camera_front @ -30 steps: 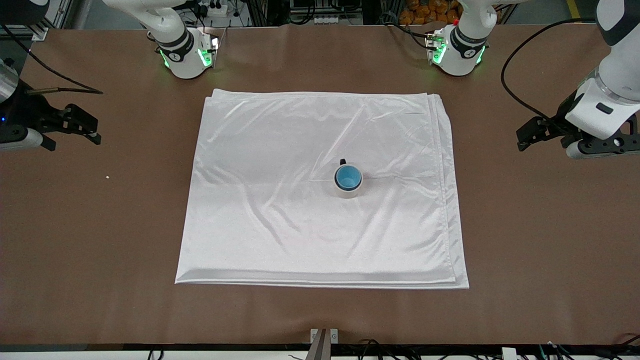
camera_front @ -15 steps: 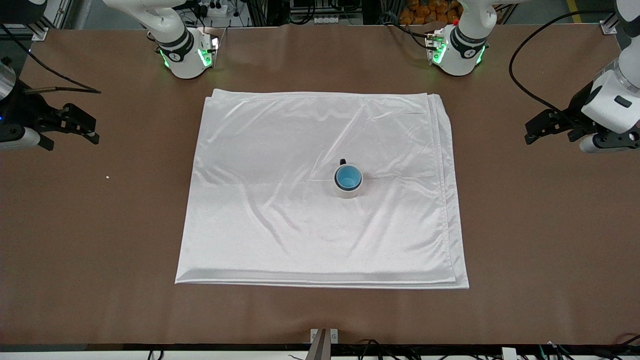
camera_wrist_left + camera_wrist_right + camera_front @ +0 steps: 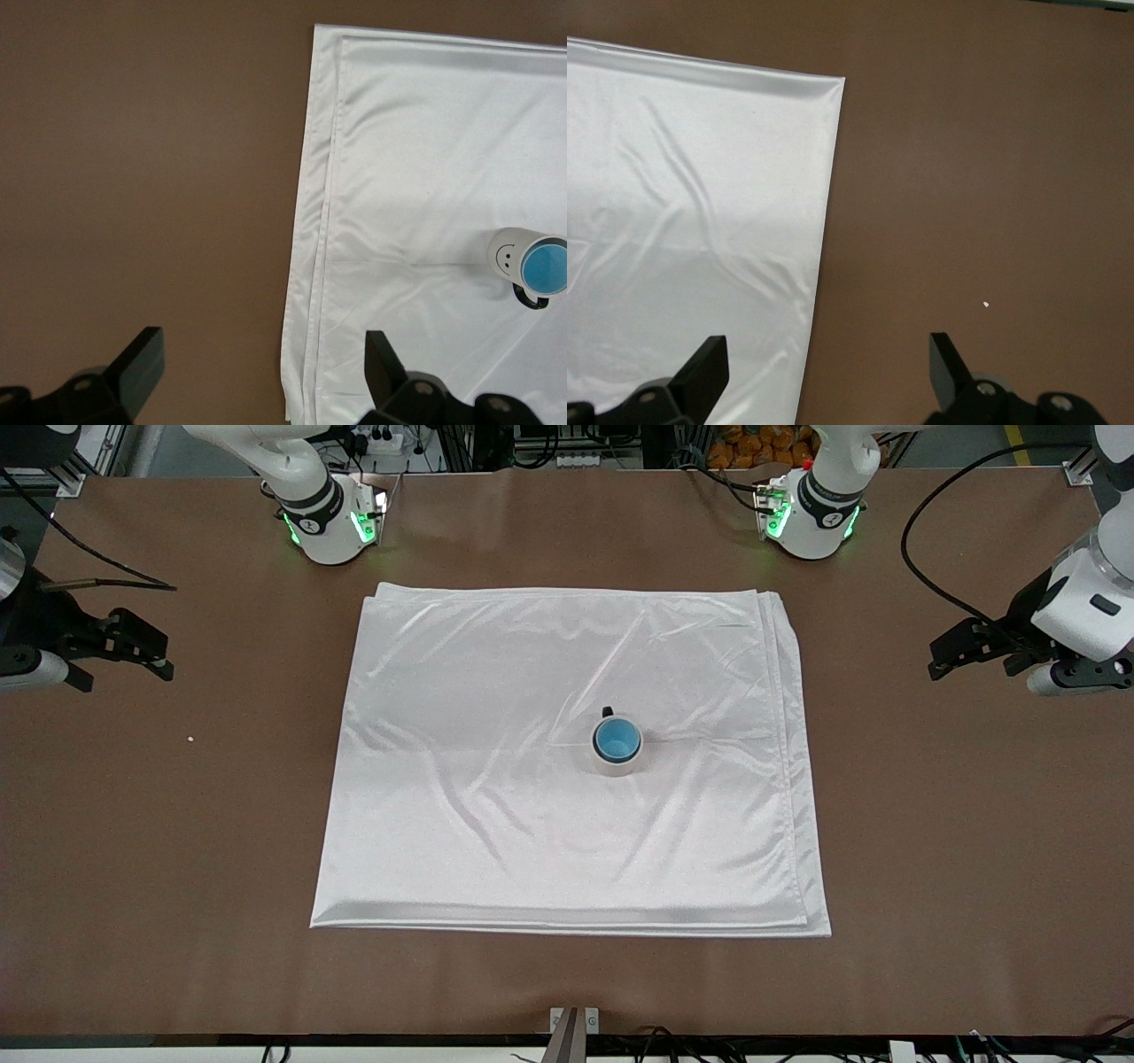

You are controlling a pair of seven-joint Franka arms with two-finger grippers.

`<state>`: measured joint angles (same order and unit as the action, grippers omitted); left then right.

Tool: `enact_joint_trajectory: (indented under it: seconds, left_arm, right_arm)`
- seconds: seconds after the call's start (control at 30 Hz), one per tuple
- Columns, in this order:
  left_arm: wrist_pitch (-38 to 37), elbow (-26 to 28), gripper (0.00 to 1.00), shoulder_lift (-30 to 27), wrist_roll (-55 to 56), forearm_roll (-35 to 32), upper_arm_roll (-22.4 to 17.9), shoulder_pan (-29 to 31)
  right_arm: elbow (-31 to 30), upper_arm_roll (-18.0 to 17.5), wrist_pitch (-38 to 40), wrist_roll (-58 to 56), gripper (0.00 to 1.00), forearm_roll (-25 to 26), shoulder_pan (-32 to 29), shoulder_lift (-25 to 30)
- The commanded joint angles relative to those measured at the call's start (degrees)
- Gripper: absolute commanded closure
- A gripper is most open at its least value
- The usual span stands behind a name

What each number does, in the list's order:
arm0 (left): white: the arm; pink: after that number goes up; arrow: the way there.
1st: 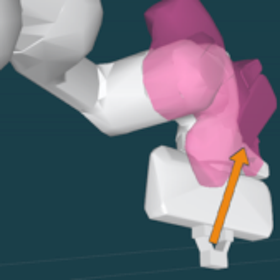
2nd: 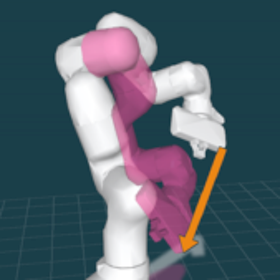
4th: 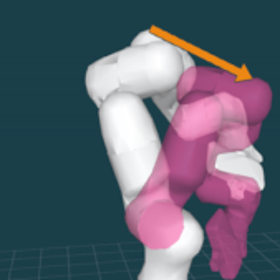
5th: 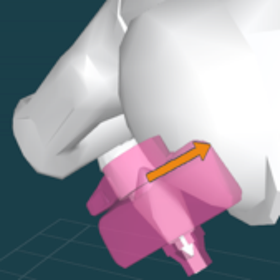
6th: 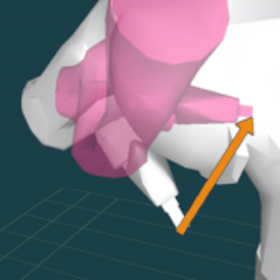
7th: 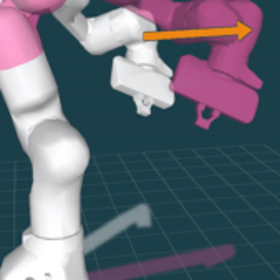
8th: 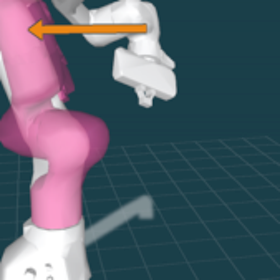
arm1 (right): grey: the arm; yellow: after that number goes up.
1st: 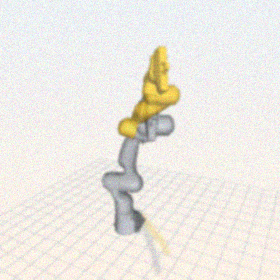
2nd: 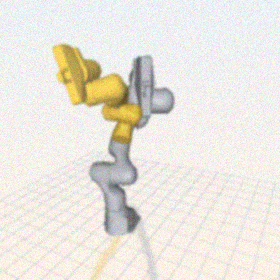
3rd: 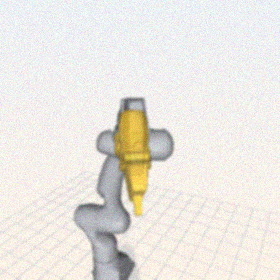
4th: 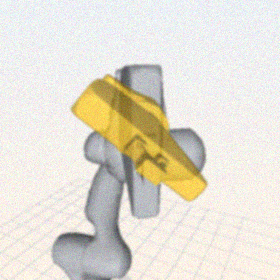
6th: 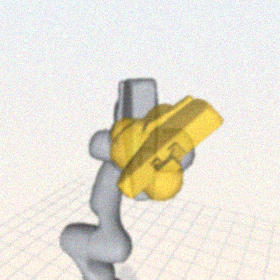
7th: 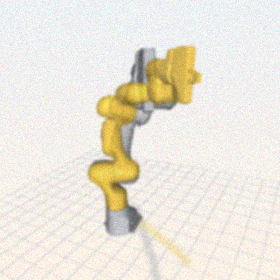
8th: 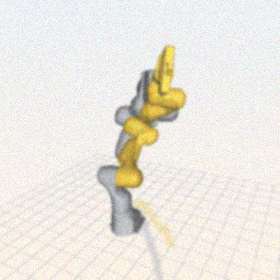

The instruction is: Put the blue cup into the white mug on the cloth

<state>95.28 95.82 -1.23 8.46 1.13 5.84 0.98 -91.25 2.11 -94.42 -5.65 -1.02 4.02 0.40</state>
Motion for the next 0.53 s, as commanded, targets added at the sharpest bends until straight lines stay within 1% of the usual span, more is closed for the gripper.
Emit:
enact_joint_trajectory:
  seconds: [0.0,0.5]
  left_arm:
    - [-1.2,-0.5,0.0,-0.5,-1.2,1.2,-0.3,-0.3]
    - [-1.2,-0.5,0.0,-0.4,-1.3,1.1,-0.3,-0.3]
  right_arm:
    - [-2.1,-0.6,-0.9,-1.1,0.0,-0.8,-1.0,1.9]
    - [-2.2,-0.2,-0.9,-1.0,0.0,-0.9,-1.3,1.9]
